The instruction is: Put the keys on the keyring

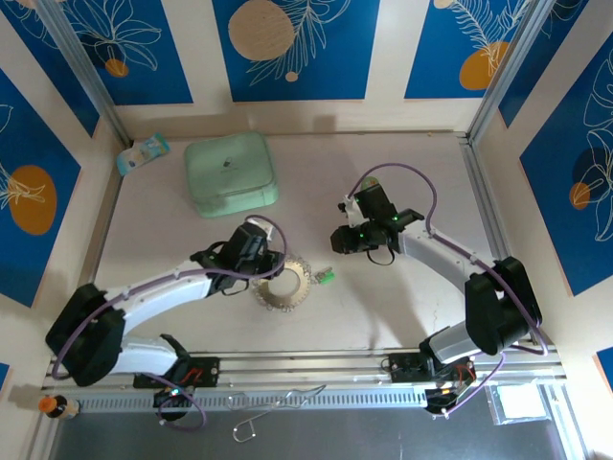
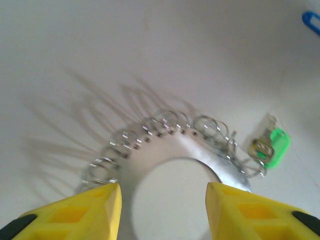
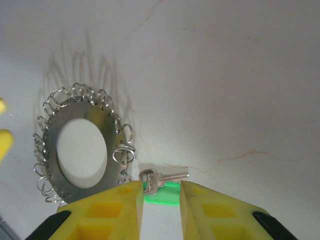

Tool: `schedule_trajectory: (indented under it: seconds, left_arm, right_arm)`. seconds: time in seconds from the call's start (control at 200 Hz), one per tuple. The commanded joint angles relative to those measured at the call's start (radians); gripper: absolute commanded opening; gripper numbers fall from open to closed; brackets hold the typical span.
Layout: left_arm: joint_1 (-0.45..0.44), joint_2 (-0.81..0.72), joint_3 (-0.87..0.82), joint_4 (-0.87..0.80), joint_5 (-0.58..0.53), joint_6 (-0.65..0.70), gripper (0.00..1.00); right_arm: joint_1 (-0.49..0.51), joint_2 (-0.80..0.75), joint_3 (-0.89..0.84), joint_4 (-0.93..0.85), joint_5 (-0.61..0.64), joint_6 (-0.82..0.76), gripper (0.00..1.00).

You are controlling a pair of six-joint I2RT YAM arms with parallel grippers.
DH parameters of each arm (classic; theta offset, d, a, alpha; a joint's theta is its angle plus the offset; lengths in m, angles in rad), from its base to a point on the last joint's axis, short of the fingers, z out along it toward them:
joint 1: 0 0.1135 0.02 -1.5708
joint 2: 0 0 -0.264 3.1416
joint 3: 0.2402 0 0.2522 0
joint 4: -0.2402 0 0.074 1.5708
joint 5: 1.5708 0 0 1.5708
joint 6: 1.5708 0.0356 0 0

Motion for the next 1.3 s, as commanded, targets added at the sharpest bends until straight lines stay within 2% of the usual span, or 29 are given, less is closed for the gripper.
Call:
schedule_trajectory:
  seconds: [0.0,0.09,0.215,0.29,0.6,0.78,1.295]
  left_arm:
    - [-0.036,0.083,0.076,-0.075,0.114,-0.092,0.47]
    - [-0.042,0.16,0.121,-0.075,0.167,-0.109,0.41]
    - [-0.06,0.234,0.17,-0.067,0.19,-0.118,0.37]
    - [-0.068,0.269,0.196,-0.072,0.206,-0.12,0.32]
    - [-0.081,0.36,0.242,-0.084,0.169,-0.128,0.31]
    - [-0.082,0.403,0.256,-0.051,0.185,-0.134,0.31]
    - [-0.086,0.447,0.301,-0.045,0.197,-0.116,0.19]
  right_arm:
    - [0.001,0.004,-0.026,0.0,-0.053,0.021,0.27]
    - [0.0,-0.008,-0.044,0.019,-0.063,0.019,0.27]
    - [0.0,-0.026,-0.062,0.033,-0.067,0.013,0.27]
    - [0.0,-0.033,-0.069,0.036,-0.072,0.01,0.27]
    - [0.0,-0.058,-0.093,0.05,-0.084,0.012,0.27]
    - [0.001,-0.067,-0.093,0.038,-0.083,0.001,0.27]
    - [-0.001,-0.056,-0.089,0.042,-0.089,-0.005,0.27]
